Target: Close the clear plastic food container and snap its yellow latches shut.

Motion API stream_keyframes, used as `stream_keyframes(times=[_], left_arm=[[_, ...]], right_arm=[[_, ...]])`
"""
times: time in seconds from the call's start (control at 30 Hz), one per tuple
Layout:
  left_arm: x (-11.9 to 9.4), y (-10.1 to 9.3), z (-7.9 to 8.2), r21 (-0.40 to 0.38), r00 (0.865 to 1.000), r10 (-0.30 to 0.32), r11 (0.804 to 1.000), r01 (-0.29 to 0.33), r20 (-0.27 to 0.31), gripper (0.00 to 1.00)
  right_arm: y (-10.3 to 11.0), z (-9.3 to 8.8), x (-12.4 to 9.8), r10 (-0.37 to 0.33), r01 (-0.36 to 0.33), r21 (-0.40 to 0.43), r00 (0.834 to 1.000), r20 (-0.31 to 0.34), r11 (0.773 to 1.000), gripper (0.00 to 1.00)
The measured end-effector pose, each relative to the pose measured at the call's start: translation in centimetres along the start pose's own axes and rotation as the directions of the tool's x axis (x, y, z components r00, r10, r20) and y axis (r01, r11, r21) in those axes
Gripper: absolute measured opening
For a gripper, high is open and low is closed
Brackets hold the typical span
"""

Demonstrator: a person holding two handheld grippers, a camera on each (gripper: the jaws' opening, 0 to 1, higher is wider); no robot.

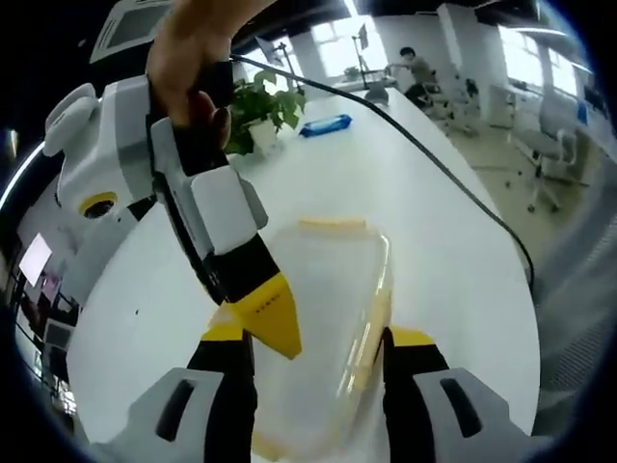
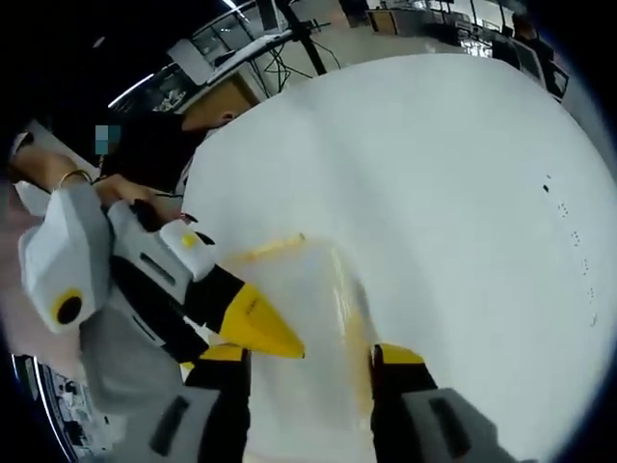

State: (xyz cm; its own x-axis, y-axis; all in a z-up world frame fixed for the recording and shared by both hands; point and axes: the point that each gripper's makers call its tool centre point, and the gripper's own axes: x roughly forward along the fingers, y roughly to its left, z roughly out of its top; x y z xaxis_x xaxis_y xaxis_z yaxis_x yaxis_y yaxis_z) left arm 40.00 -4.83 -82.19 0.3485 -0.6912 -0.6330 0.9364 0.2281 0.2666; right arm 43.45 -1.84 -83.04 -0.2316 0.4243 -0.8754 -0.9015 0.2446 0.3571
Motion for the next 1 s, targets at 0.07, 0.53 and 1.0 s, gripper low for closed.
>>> stream_keyframes(times=[0.07, 0.53, 1.0], left_arm=[[-0.07, 0.02, 0.04, 0.001, 1.0, -0.001, 1.0, 0.001, -0.002, 0.49], [-0.12, 0.14, 0.12, -0.016, 1.0, -0.019, 1.0, 0.019, -0.016, 0.49], [-0.11, 0.01, 0.1, -0.008, 0.999, -0.018, 1.0, 0.017, -0.032, 0.5]], right_arm=[[-0.12, -0.12, -0.12, -0.004, 0.004, 0.004, 1.0, 0.008, 1.0, 0.5], [-0.19, 0.04, -0.1, -0.058, 0.058, 0.006, 0.997, 0.052, 0.998, 0.53], [-0.11, 0.76, 0.0, -0.161, 0.152, 0.064, 0.972, 0.173, 0.986, 0.62]])
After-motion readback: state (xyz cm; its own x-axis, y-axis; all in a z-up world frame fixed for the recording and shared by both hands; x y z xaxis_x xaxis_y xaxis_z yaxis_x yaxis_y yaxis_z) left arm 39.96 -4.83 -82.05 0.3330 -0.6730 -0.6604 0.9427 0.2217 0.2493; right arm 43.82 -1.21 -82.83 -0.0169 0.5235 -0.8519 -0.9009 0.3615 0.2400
